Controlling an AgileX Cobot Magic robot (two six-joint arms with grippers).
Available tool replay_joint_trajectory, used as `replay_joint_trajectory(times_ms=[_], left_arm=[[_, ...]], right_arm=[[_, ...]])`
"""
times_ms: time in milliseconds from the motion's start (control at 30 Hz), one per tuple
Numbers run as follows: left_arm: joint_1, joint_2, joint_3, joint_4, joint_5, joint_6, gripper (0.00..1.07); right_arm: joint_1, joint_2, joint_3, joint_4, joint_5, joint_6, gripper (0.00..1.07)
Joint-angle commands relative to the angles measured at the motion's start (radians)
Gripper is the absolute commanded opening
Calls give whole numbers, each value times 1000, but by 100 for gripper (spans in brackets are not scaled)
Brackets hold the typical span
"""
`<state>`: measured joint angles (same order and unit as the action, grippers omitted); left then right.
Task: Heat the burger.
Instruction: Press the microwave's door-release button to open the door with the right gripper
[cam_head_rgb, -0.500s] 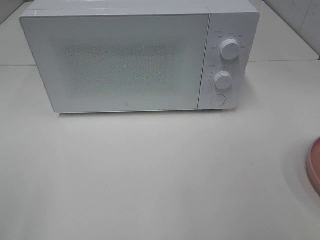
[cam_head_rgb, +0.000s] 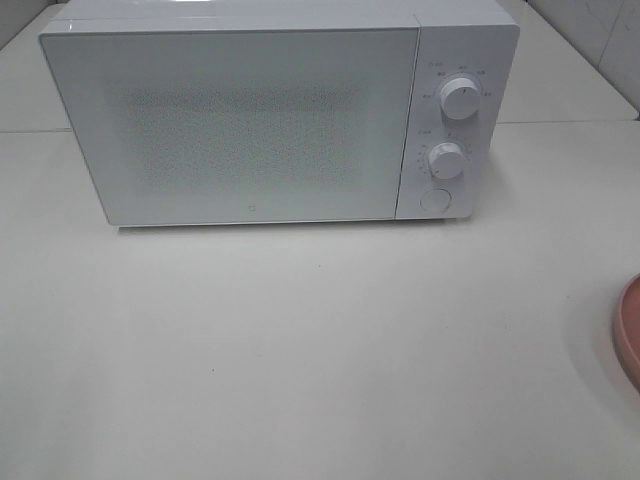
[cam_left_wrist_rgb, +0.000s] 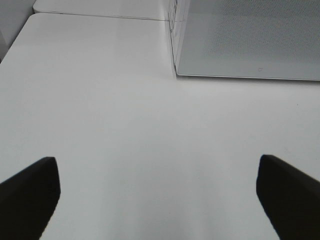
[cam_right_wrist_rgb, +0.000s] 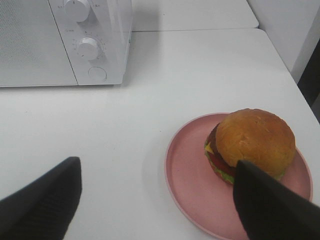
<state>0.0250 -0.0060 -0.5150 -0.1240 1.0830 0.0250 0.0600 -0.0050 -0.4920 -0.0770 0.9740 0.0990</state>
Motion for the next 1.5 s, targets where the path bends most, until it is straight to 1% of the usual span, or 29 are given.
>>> replay_joint_trajectory(times_ms=[33, 400, 433, 567, 600, 667, 700, 767, 800, 833, 900, 933, 1100, 1300, 1500], left_arm=[[0, -11, 1, -6, -17, -1, 100], [0, -11, 1, -6, -17, -1, 100], [0, -11, 1, -6, -17, -1, 100], [0, -11, 1, -6, -17, -1, 100], [0, -11, 1, -6, -17, -1, 100], [0, -11, 1, -6, -17, -1, 100], [0, -11, 1, -6, -17, -1, 100], [0, -11, 1, -6, -17, -1, 100], [0, -11, 1, -6, -17, -1, 100], [0, -11, 1, -6, -17, -1, 100], [0, -11, 1, -6, -17, -1, 100], [0, -11, 1, -6, -17, -1, 100], [0, -11, 1, -6, -17, -1, 100], [0, -11, 1, -6, -17, -1, 100], [0, -11, 1, -6, -17, -1, 100]], right_arm=[[-2, -22, -10, -4, -27, 2, 75], [-2, 156, -24, -8, -210, 1, 75], [-2, 199, -22, -13, -256, -1, 75], [-2, 260, -21, -16, -318, -2, 75], [-2, 303, -21, -21, -364, -2, 75], [-2, 320, -21, -26, -382, -2, 75], [-2, 364, -21, -41, -429, -2, 75], [-2, 381, -21, -47, -452, -2, 75], [-2, 423, -21, -61, -495, -2, 75], [-2, 423, -21, -61, -495, -2, 75], [-2, 480, -21, -66, -558, -2, 75], [-2, 480, -21, -66, -558, -2, 75], [-2, 593, -21, -66, -674, -2, 75], [-2, 675, -21, -66, -753, -2, 75], [-2, 793, -21, -66, -880, -1, 75]])
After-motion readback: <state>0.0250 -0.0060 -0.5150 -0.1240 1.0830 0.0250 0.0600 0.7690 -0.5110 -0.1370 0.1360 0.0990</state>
